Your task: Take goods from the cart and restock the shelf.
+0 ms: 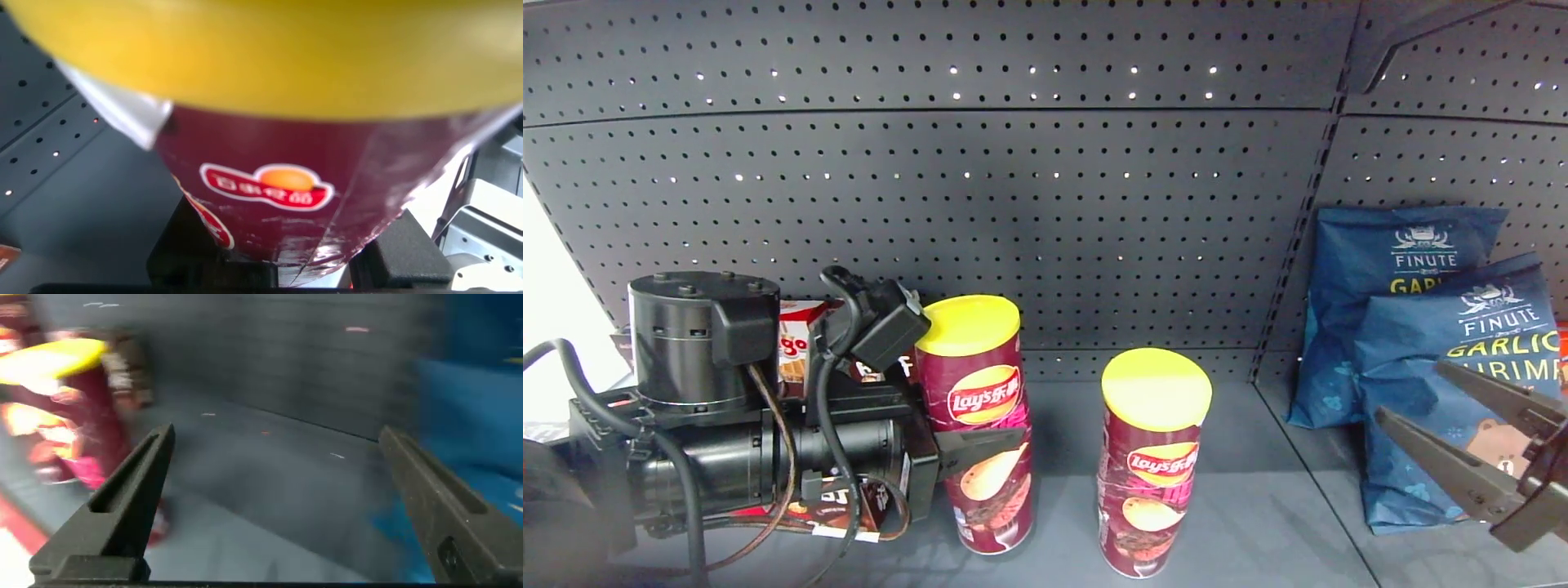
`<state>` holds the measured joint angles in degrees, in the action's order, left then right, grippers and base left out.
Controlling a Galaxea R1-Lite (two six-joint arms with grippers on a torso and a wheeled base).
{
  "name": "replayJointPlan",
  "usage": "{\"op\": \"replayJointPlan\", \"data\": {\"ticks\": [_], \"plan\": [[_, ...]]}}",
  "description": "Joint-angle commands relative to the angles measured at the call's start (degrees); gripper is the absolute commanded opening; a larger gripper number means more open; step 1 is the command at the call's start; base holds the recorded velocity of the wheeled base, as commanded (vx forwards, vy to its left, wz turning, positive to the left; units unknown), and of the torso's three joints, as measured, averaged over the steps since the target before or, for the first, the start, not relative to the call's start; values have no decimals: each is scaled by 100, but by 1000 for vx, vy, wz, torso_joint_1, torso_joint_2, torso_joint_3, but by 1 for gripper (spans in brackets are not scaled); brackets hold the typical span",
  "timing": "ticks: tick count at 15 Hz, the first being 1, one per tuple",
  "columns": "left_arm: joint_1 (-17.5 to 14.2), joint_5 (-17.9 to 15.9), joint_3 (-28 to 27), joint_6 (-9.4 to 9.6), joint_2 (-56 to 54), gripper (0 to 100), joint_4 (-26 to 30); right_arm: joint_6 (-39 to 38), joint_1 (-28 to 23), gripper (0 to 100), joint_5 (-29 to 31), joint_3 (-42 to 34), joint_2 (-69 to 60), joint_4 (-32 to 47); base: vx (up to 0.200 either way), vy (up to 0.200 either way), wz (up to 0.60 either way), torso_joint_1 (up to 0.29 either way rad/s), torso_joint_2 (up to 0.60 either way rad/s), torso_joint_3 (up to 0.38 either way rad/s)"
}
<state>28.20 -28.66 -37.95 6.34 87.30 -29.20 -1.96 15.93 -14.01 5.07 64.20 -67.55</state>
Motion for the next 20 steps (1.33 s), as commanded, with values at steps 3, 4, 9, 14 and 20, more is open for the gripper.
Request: {"op": "replayJointPlan", "data": {"ticks": [3, 4, 9, 14, 20], "plan": [[10, 1, -20, -1, 86, 0, -7, 3, -1145, 100, 337, -507, -1041, 471, 0, 0, 0, 0, 0, 0], [10, 1, -20, 8, 86, 0, -7, 3, -1224, 100, 460, -507, -1225, 673, 0, 0, 0, 0, 0, 0], [10, 71, -107, 8, 77, 0, -51, -59, -1655, 100, 715, -507, -2798, 2650, 0, 0, 0, 0, 0, 0], [10, 115, 7, 43, 59, 0, -165, -59, -2094, 100, 698, -507, -5892, 6227, 0, 0, 0, 0, 0, 0], [2, 185, -63, 43, 51, 0, -174, 29, -2112, 100, 1524, -507, -5954, 6746, 0, 0, 0, 0, 0, 0]]}}
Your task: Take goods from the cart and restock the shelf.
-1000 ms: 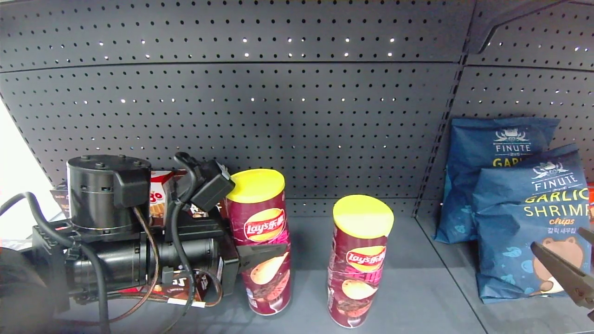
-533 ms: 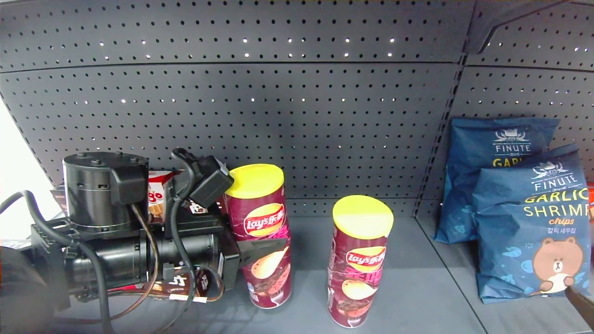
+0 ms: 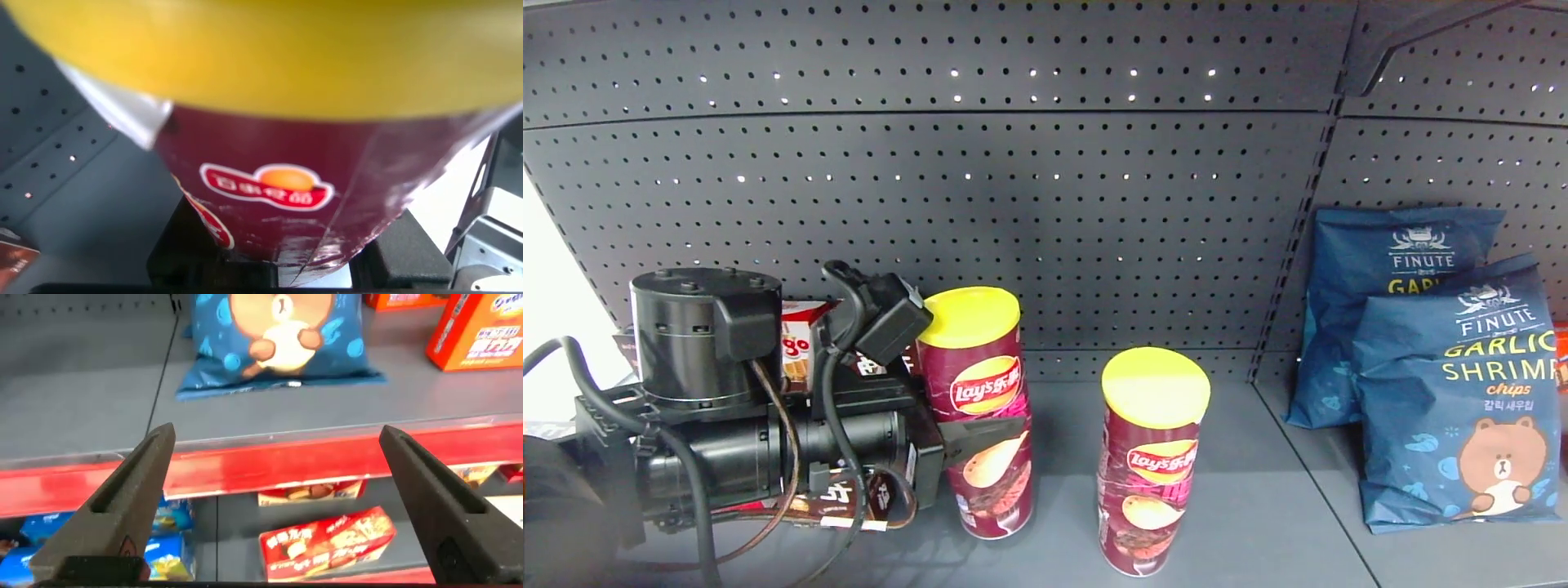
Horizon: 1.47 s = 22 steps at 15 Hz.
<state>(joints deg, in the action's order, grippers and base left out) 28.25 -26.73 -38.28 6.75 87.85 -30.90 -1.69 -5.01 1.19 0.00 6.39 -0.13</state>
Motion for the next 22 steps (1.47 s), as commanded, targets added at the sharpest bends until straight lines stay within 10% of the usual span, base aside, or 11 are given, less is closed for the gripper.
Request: {"op": "replayJointPlan", "data": {"ticks": [1, 11, 22], "plan": [[-12, -7, -57, -7, -4, 0, -3, 38, -9, 100, -5, 0, -173, 5, 0, 0, 0, 0, 0, 0], [-706, 265, -628, -7, 57, 0, -223, 55, -9, 100, -23, 0, -173, 5, 0, 0, 0, 0, 0, 0], [-38, -113, -2483, 28, 1314, 0, 1060, 55, -9, 100, -32, 0, -173, 5, 0, 0, 0, 0, 0, 0]]}}
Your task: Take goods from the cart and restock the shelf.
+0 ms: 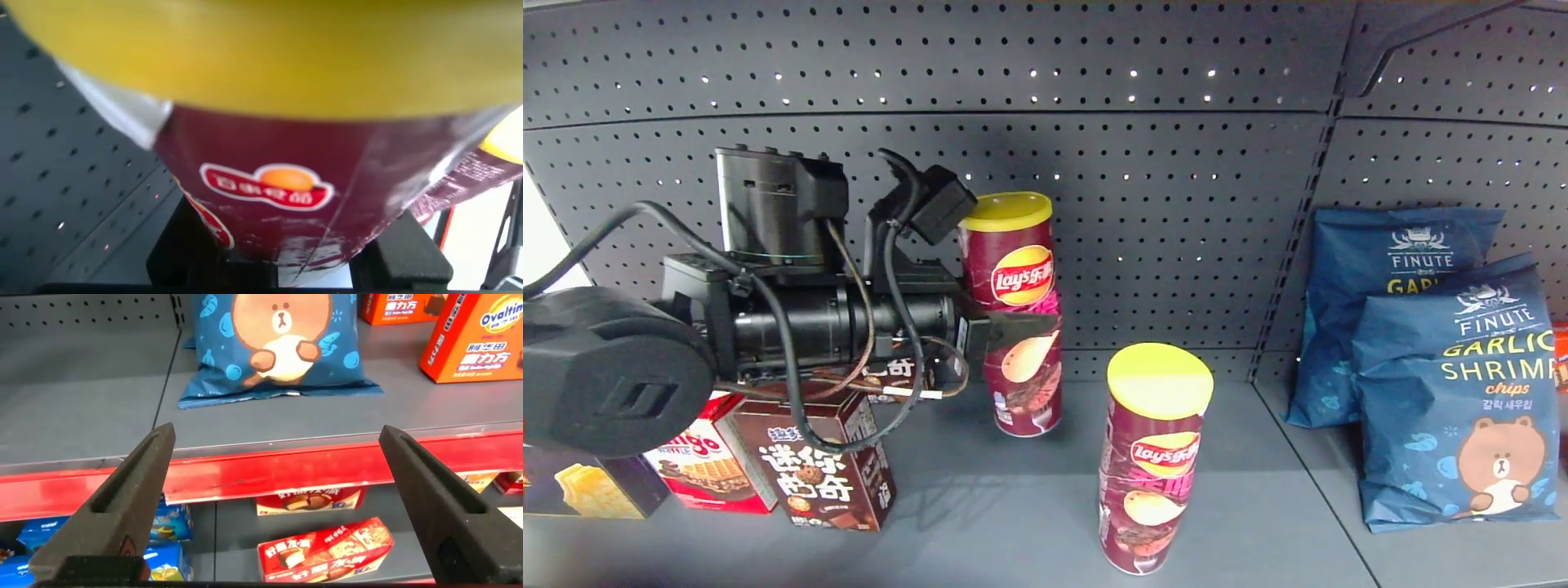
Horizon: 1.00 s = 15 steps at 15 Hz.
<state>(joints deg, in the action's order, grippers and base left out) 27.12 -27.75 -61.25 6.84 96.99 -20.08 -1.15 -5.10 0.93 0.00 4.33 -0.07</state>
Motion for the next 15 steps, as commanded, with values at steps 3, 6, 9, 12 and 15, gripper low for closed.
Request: {"op": "replayJointPlan", "data": {"ticks": [3, 6, 9, 12, 15], "plan": [[56, -29, -291, 380, 813, 0, -22, 0, 0, 100, 4, 0, 33, -1, 0, 0, 0, 0, 0, 0], [47, -179, -415, 529, 1077, 0, -22, 0, 0, 100, -5, 0, 33, -1, 0, 0, 0, 0, 0, 0], [21, -205, -775, 529, 1402, 0, -22, 0, 0, 100, 4, 0, 33, -1, 0, 0, 0, 0, 0, 0], [12, -214, -1091, 529, 1771, 0, -31, 0, 0, 100, -5, 0, 33, -1, 0, 0, 0, 0, 0, 0], [21, -214, -1258, 520, 1964, 0, -58, 0, 0, 100, 4, 0, 33, -1, 0, 0, 0, 0, 0, 0]]}}
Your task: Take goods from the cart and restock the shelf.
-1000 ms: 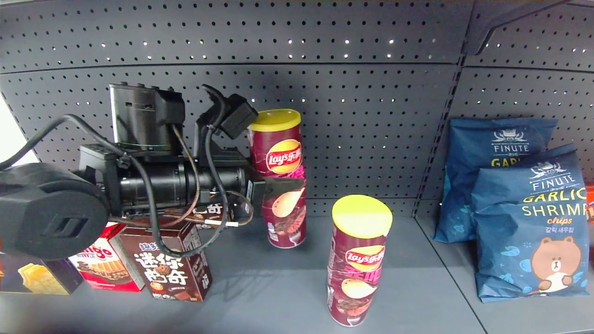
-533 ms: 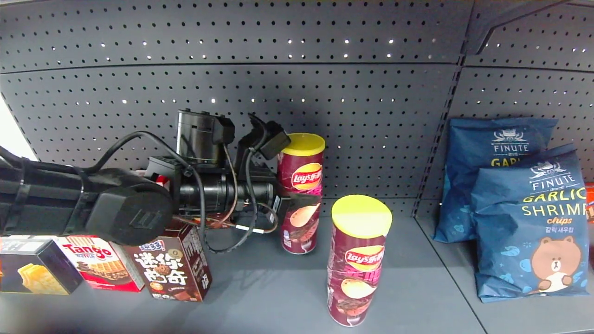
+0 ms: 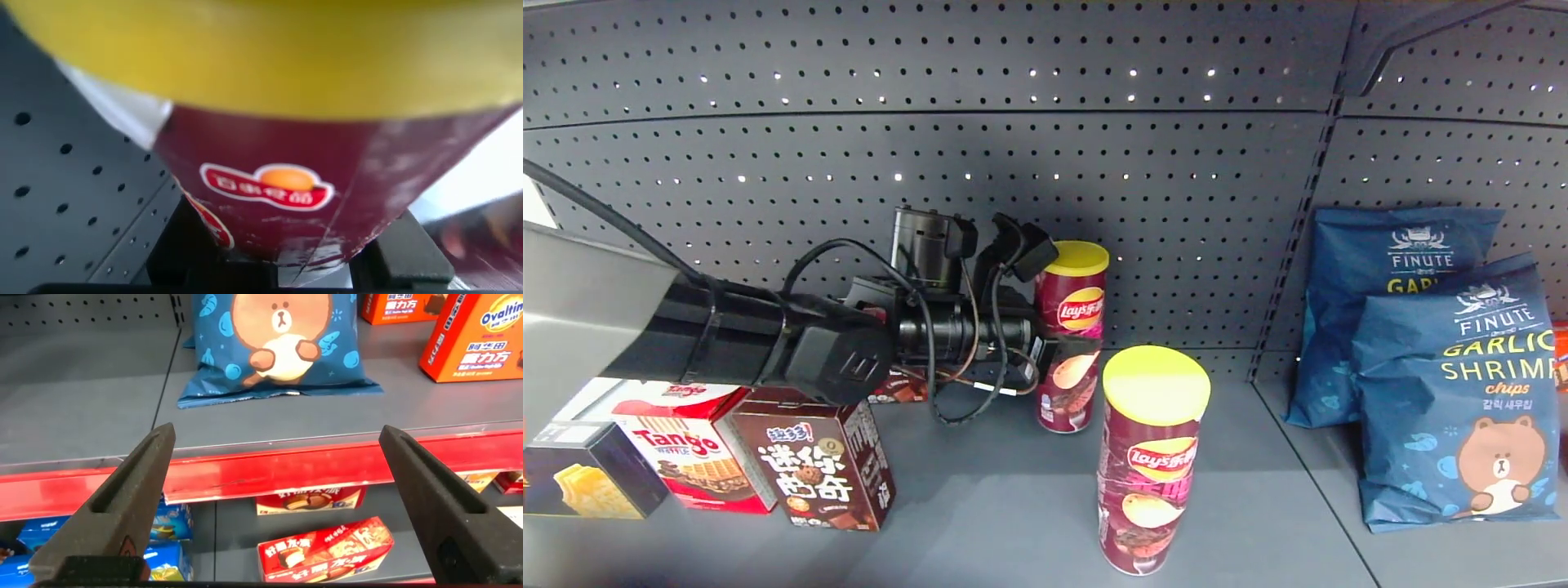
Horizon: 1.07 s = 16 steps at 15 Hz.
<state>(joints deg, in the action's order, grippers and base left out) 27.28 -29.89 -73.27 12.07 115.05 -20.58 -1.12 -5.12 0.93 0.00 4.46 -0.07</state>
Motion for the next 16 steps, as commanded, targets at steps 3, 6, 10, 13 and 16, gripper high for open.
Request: {"op": "replayJointPlan", "data": {"ticks": [3, 6, 10, 13, 16], "plan": [[23, 1, -373, -56, 509, 0, -131, -2, 2, 100, -5, 0, 20, -1, 0, 0, 0, 0, 0, 0], [40, 1, -557, -56, 729, 0, -139, -2, 2, 100, -5, 0, 20, -1, 0, 0, 0, 0, 0, 0], [58, 1, -601, -56, 878, 0, -271, -2, 2, 100, -5, 0, 20, -1, 0, 0, 0, 0, 0, 0], [102, 1, -698, -64, 957, 0, -280, -2, 2, 100, -5, 0, 20, -1, 0, 0, 0, 0, 0, 0], [119, 1, -707, -64, 1010, 0, -394, -2, 2, 100, -5, 0, 20, -1, 0, 0, 0, 0, 0, 0]]}}
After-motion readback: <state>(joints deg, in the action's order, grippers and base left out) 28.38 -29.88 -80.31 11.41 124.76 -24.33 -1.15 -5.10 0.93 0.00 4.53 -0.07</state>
